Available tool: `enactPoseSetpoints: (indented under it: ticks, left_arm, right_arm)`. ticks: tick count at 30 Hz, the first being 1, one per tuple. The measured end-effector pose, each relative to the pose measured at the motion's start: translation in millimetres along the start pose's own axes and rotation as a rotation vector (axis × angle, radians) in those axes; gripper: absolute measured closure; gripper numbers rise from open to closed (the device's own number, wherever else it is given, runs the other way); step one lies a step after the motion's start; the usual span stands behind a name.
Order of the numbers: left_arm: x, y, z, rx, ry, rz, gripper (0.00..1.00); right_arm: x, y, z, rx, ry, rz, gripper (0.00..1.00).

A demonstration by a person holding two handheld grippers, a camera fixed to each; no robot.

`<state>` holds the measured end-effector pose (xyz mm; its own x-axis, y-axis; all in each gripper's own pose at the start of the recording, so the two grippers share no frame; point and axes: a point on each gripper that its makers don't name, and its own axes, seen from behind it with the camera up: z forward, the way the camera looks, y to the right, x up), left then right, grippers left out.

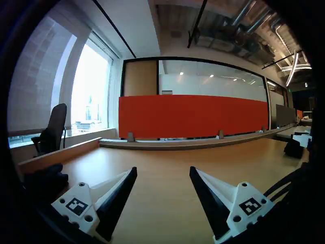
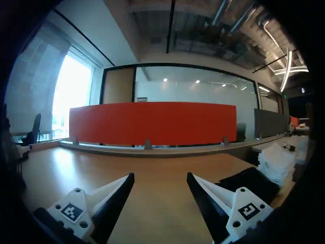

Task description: Fold towel

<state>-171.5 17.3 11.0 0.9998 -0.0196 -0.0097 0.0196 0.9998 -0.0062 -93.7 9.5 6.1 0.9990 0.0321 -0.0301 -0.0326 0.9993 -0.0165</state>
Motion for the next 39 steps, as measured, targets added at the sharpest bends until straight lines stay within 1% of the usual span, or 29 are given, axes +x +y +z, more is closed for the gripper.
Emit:
enactPoseSetpoints:
  ticks: [6,39]
  left_arm:
    - [-0.4,0.5,0.0,0.0,0.0,0.0,0.04]
    - [0.6,0.4,0.0,0.0,0.0,0.0,0.04]
  right_arm:
    - [-4.2,-1.0,0.5,0.0,-0.003,-0.002,0.0]
    - [-3.3,-2.9,0.8,0.002,-0.008,-0.004,0.0]
